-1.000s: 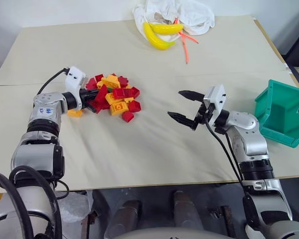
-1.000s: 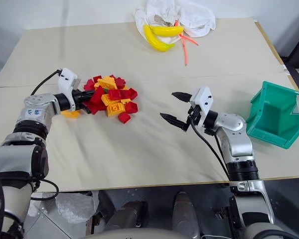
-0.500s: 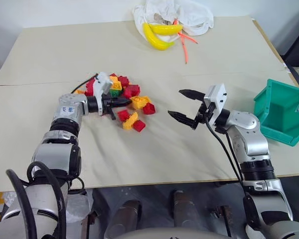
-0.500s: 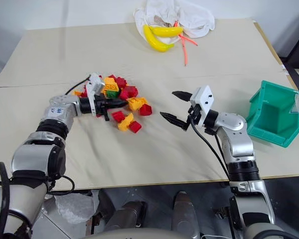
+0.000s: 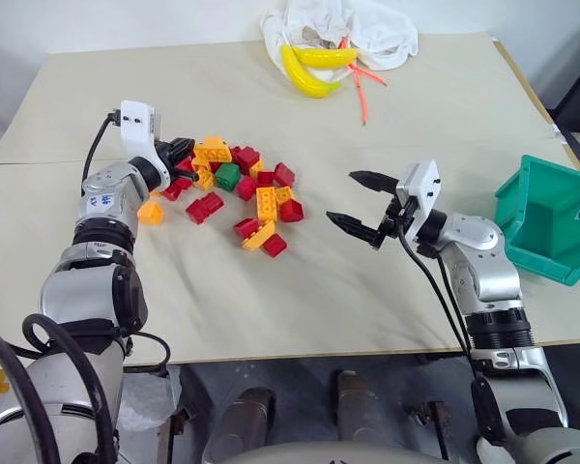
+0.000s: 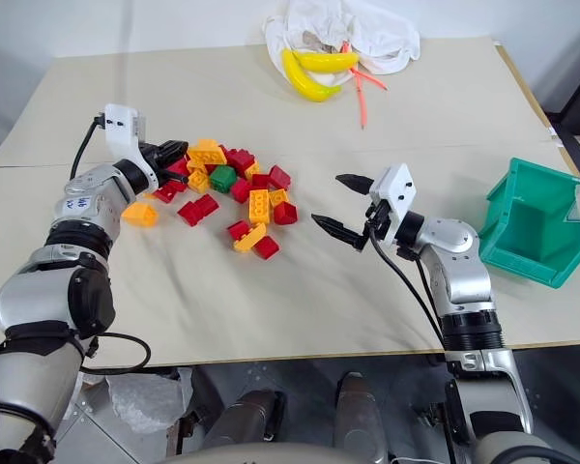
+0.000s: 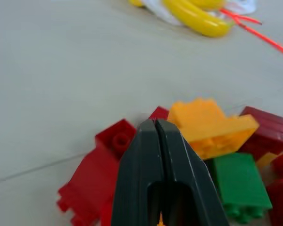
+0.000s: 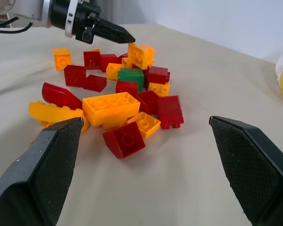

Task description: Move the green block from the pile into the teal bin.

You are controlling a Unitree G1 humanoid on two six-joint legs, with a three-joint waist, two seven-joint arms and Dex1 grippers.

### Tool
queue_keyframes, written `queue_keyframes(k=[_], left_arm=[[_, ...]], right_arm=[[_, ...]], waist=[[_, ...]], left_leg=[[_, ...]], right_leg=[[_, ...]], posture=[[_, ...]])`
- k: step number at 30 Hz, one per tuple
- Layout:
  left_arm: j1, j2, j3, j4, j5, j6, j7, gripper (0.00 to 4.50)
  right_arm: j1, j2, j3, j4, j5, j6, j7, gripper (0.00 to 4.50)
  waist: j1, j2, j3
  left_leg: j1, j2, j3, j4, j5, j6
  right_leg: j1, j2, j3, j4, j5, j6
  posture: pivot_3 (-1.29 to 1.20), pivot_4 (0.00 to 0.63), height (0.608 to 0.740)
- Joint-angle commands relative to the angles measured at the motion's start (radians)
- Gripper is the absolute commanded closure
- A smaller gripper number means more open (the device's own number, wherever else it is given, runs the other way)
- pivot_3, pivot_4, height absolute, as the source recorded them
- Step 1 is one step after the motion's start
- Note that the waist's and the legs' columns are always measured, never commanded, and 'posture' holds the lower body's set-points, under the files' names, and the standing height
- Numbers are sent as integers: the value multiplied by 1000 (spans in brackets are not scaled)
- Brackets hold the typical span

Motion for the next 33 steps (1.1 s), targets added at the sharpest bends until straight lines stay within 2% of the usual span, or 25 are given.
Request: queue_keyframes(k=[1,7,15,20,23,26,27,30,33], left_arm=[[0,-29,-21,26,23,12,-37,4481],[7,-85,-71,30,50,44,-164,4481],[9,-119,-89,27,60,104,-253,4481],[29,-150,-133,-29,57,156,-435,4481],[43,-150,-138,-82,40,173,-485,4481],[51,-142,-112,-133,35,116,-347,4481],[41,-134,-96,-137,42,122,-226,4481],[37,-128,-102,-214,68,184,-53,3882],[50,-149,-109,-332,75,260,73,2973]], right_arm=[[-16,3,-9,-12,5,-24,-3,0],[-7,-1,-13,-24,6,-26,-7,0],[8,-6,-17,-45,9,-24,-16,0],[4,-6,-18,-41,9,-24,-19,0],[1,-6,-18,-40,9,-24,-21,0],[-7,-7,-20,-29,9,-26,-23,0],[-9,-7,-20,-25,7,-28,-23,0],[-18,-5,-16,-9,3,-32,-20,0],[-29,-5,-14,3,6,-28,-15,0]], waist=[[0,0,0],[2,0,-1],[0,-1,-1],[1,-1,-1],[1,-1,-1],[1,-1,-1],[0,-1,-1],[-2,-1,0],[1,-1,0]], left_leg=[[0,0,0,1,0,0],[0,-1,0,3,0,0],[1,-1,1,4,0,0],[1,-1,1,5,0,0],[1,-2,1,5,0,0],[1,-1,0,5,0,0],[1,-1,0,5,0,0],[1,-1,0,5,0,0],[0,-1,1,5,0,0]], right_leg=[[0,0,0,0,0,0],[1,-1,0,2,0,0],[1,-1,1,5,0,0],[1,-1,1,5,0,0],[1,-1,1,5,0,0],[1,-1,1,5,0,0],[1,-1,1,5,0,0],[1,-1,1,5,0,0],[0,-1,1,5,0,0]], posture=[[0,150,740],[0,150,740],[0,150,740],[0,150,740],[0,150,740],[0,150,740],[0,150,740],[0,150,740],[0,150,740]])
